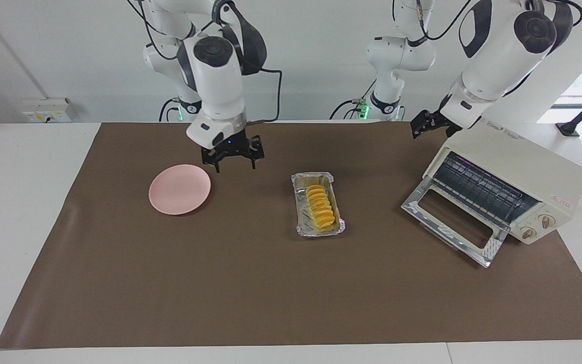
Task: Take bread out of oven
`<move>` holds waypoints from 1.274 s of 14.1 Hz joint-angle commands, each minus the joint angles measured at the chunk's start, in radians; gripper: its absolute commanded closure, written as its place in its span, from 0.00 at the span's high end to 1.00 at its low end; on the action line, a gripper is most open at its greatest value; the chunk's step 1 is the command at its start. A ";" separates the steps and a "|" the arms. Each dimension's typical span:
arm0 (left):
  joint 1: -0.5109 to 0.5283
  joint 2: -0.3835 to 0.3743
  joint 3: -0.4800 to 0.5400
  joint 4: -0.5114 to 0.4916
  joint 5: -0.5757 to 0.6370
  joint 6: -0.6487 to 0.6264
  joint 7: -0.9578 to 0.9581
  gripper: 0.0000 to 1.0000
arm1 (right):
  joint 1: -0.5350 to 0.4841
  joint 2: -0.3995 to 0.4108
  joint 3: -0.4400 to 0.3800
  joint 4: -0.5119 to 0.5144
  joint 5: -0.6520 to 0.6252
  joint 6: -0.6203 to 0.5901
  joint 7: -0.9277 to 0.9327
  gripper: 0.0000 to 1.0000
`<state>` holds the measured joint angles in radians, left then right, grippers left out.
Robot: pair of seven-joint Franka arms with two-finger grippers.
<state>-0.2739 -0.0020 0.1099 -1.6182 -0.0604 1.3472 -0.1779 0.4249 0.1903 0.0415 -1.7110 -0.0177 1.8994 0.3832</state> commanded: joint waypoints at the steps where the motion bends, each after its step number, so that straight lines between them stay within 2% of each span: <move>1: 0.102 -0.067 -0.071 -0.075 0.016 -0.016 0.027 1.00 | 0.081 0.153 -0.008 0.103 -0.002 0.030 0.127 1.00; 2: 0.116 -0.059 -0.072 -0.074 0.017 0.051 0.050 1.00 | 0.131 0.292 -0.009 0.245 -0.008 0.024 0.229 1.00; 3: 0.130 -0.056 -0.072 -0.075 0.017 0.061 0.096 1.00 | 0.152 0.367 -0.011 0.307 -0.010 0.035 0.265 1.00; 4: 0.134 -0.053 -0.072 -0.072 0.017 0.059 0.119 1.00 | 0.152 0.398 -0.009 0.324 -0.005 0.061 0.275 1.00; 8: 0.136 -0.052 -0.076 -0.075 0.036 0.067 0.121 1.00 | 0.160 0.431 -0.012 0.298 -0.016 0.162 0.273 1.00; 10: 0.137 -0.053 -0.076 -0.077 0.036 0.069 0.123 1.00 | 0.152 0.434 -0.015 0.289 -0.024 0.161 0.266 1.00; 14: 0.137 -0.056 -0.079 -0.042 0.065 0.053 0.126 1.00 | 0.143 0.434 -0.017 0.248 -0.027 0.214 0.266 0.91; 15: 0.137 -0.062 -0.084 -0.051 0.064 0.061 0.127 1.00 | 0.144 0.431 -0.017 0.226 -0.025 0.233 0.266 0.87; 16: 0.139 -0.065 -0.084 -0.057 0.065 0.064 0.150 1.00 | 0.146 0.431 -0.017 0.219 -0.025 0.240 0.266 0.76; 17: 0.150 -0.061 -0.084 -0.042 0.065 0.041 0.196 1.00 | 0.146 0.429 -0.017 0.217 -0.025 0.240 0.266 0.55; 18: 0.151 -0.064 -0.088 -0.042 0.065 0.030 0.201 1.00 | 0.146 0.429 -0.017 0.218 -0.024 0.244 0.264 0.26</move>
<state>-0.1480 -0.0485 0.0410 -1.6588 -0.0141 1.3968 -0.0213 0.5788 0.6275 0.0164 -1.4744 -0.0256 2.1190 0.6482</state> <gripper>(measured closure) 0.000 0.295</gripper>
